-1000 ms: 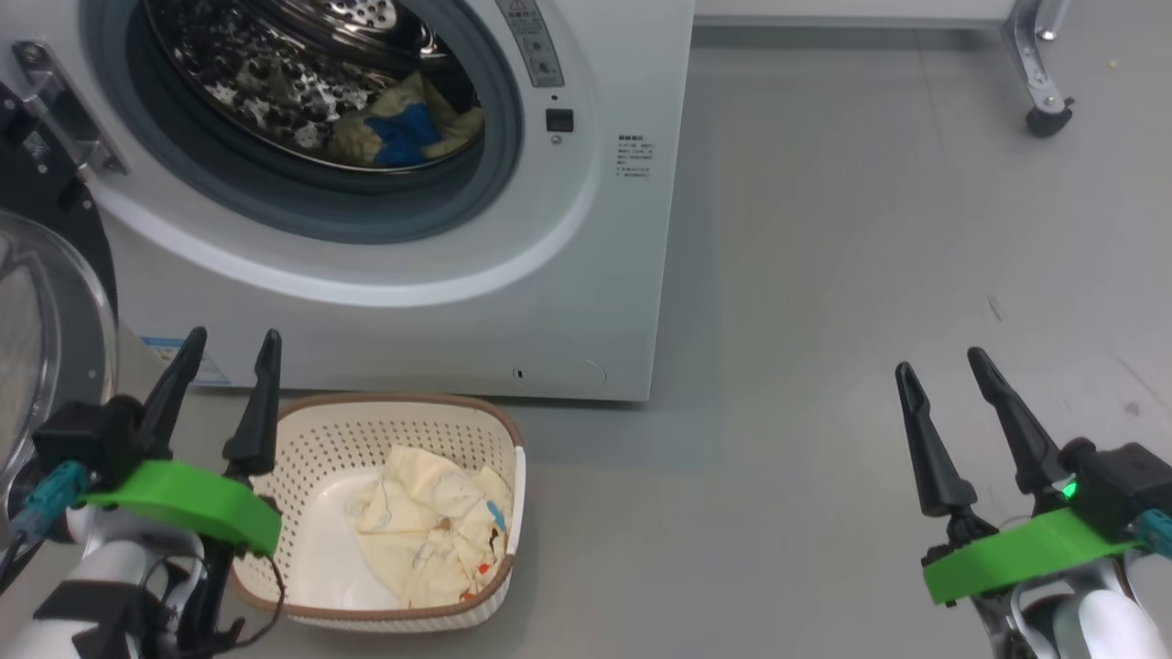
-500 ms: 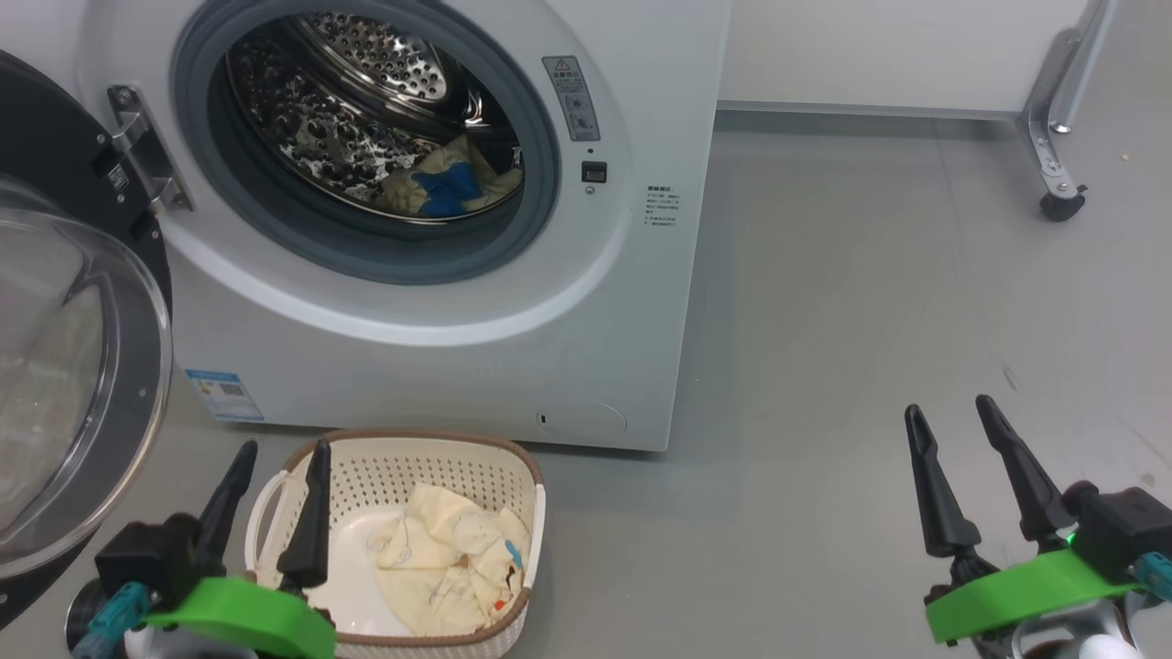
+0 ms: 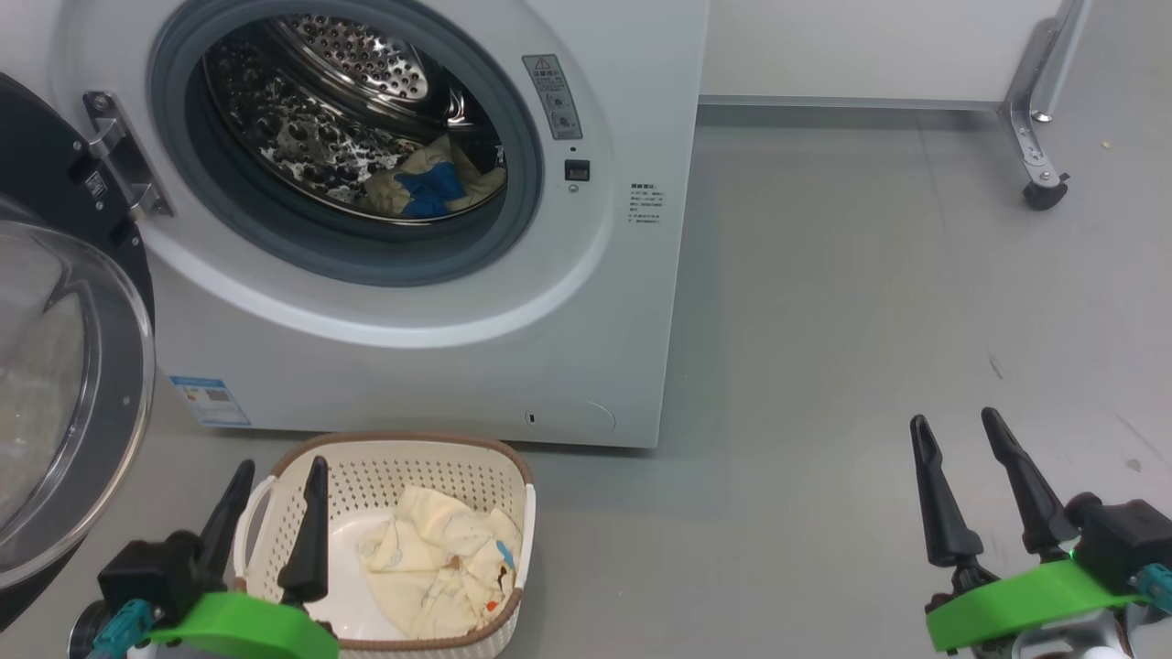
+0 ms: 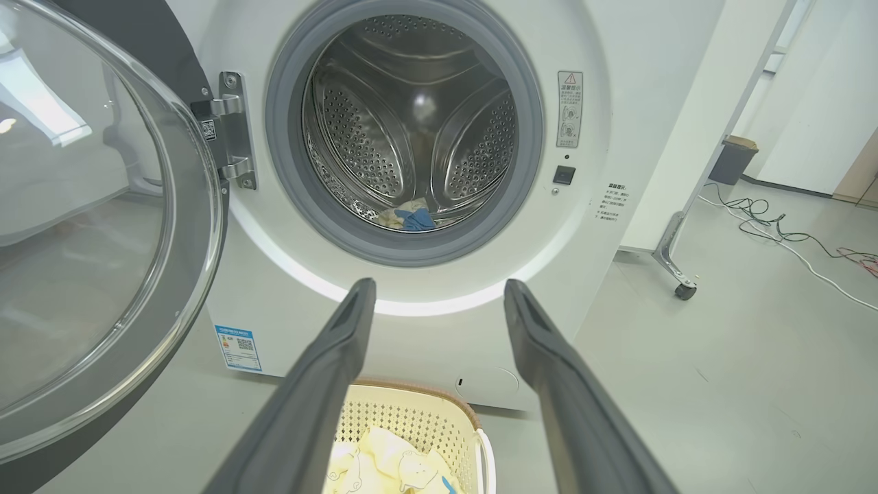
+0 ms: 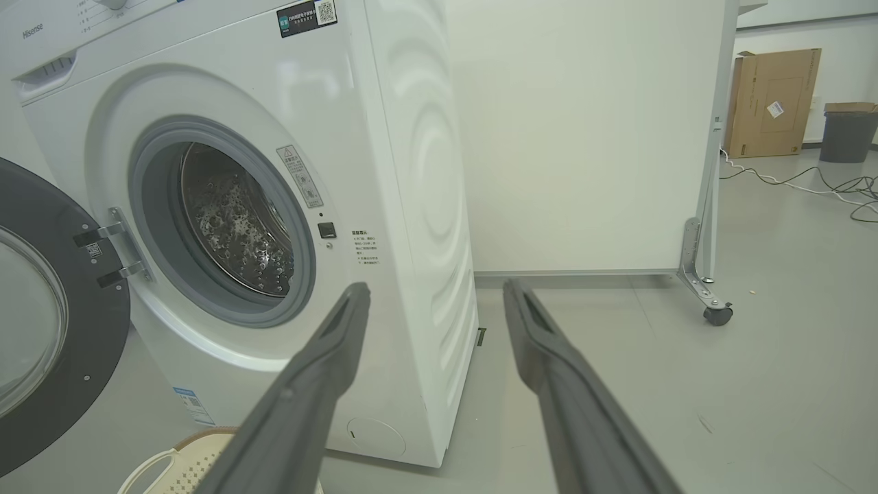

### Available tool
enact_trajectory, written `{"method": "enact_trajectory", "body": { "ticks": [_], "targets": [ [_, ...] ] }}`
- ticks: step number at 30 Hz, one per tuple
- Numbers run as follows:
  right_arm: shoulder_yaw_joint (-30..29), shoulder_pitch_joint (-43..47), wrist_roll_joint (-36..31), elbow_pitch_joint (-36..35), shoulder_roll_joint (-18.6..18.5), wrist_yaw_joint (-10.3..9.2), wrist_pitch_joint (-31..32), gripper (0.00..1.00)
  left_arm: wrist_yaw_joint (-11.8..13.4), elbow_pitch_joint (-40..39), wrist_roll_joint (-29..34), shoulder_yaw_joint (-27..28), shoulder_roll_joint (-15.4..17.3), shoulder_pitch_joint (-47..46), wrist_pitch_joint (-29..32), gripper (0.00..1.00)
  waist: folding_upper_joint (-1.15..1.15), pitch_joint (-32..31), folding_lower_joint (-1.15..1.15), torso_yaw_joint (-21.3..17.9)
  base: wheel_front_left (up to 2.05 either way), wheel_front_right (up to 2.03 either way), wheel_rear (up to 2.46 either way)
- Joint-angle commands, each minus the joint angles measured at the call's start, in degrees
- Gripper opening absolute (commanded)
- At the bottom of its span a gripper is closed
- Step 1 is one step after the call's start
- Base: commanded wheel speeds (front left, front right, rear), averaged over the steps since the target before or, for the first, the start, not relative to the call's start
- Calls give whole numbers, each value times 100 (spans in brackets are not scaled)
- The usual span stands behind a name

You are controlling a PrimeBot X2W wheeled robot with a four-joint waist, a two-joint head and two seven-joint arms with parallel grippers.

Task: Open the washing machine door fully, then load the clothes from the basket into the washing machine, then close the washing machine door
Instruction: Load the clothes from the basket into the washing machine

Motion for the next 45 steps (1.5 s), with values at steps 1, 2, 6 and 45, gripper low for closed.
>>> {"method": "enact_trajectory", "body": {
  "ticks": [1,2,6,45],
  "targets": [
    [85,-177,7,-201,-70,-16,-25,100,-27,-116,74,280,88,-194,-77,100,0,1,1,-8,0,0,0],
    [85,-182,4,-200,-68,-16,-23,100,-41,-100,84,291,71,-189,-78,100,0,1,1,-14,0,0,0],
    [91,-201,-4,-194,-59,-16,-21,100,-110,-27,130,344,-24,-181,-81,100,0,11,1,-35,0,0,0],
    [98,-230,-12,-209,-88,-16,3,100,-536,330,553,697,-517,-132,-83,100,0,97,1,-90,0,0,0]
  ]
}}
